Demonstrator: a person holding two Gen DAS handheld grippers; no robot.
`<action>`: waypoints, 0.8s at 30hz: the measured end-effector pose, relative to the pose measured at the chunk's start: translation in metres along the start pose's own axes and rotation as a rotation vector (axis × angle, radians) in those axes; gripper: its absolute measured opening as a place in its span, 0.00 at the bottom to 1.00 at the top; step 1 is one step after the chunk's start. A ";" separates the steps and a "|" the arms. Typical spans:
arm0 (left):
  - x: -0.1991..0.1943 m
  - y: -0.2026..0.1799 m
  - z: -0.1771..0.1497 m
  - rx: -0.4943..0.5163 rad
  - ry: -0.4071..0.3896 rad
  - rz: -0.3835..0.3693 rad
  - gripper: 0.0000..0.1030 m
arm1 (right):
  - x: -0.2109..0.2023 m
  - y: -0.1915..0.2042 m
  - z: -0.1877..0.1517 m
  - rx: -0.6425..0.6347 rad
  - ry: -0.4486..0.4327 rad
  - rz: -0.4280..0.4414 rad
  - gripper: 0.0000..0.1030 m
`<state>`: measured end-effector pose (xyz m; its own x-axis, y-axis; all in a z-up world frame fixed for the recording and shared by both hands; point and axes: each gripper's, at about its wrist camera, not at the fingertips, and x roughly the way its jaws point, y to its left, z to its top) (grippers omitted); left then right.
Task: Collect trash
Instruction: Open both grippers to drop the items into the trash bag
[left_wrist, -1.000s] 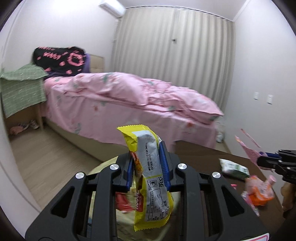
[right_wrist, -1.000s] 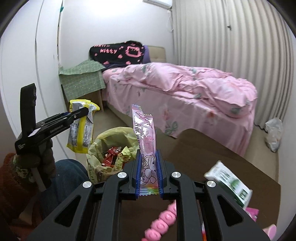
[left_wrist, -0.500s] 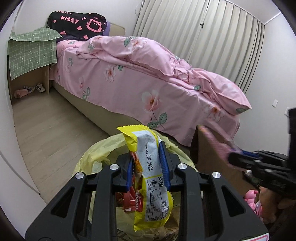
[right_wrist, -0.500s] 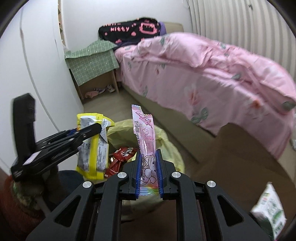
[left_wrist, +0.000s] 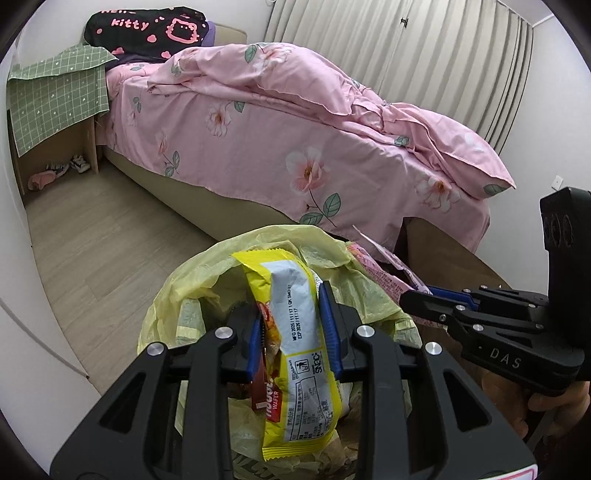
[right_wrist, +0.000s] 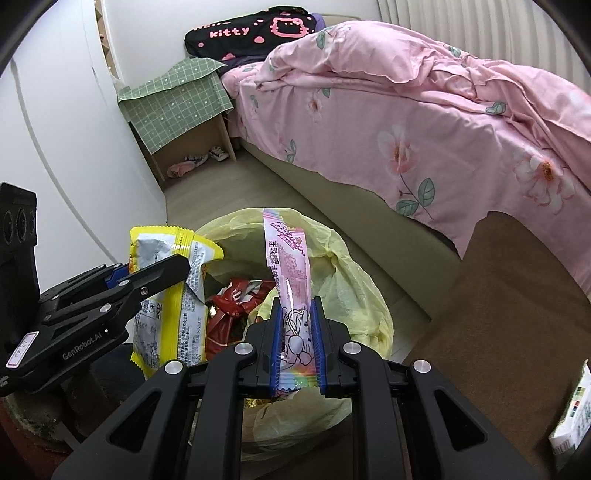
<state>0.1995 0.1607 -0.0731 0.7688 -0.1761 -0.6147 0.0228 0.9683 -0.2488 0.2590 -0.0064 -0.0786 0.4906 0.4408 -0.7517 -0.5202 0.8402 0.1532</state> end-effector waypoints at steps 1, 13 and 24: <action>0.000 0.000 0.000 0.001 0.000 0.000 0.25 | 0.000 -0.001 0.000 0.006 -0.001 0.000 0.15; -0.010 0.002 0.000 -0.020 -0.041 0.032 0.50 | -0.006 -0.010 -0.006 0.043 -0.012 -0.006 0.36; -0.015 -0.005 -0.001 0.020 -0.037 0.017 0.52 | -0.068 -0.034 -0.021 0.083 -0.056 -0.094 0.36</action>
<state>0.1876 0.1587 -0.0633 0.7924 -0.1537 -0.5903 0.0222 0.9744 -0.2238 0.2289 -0.0714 -0.0463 0.5739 0.3734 -0.7289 -0.4112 0.9011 0.1378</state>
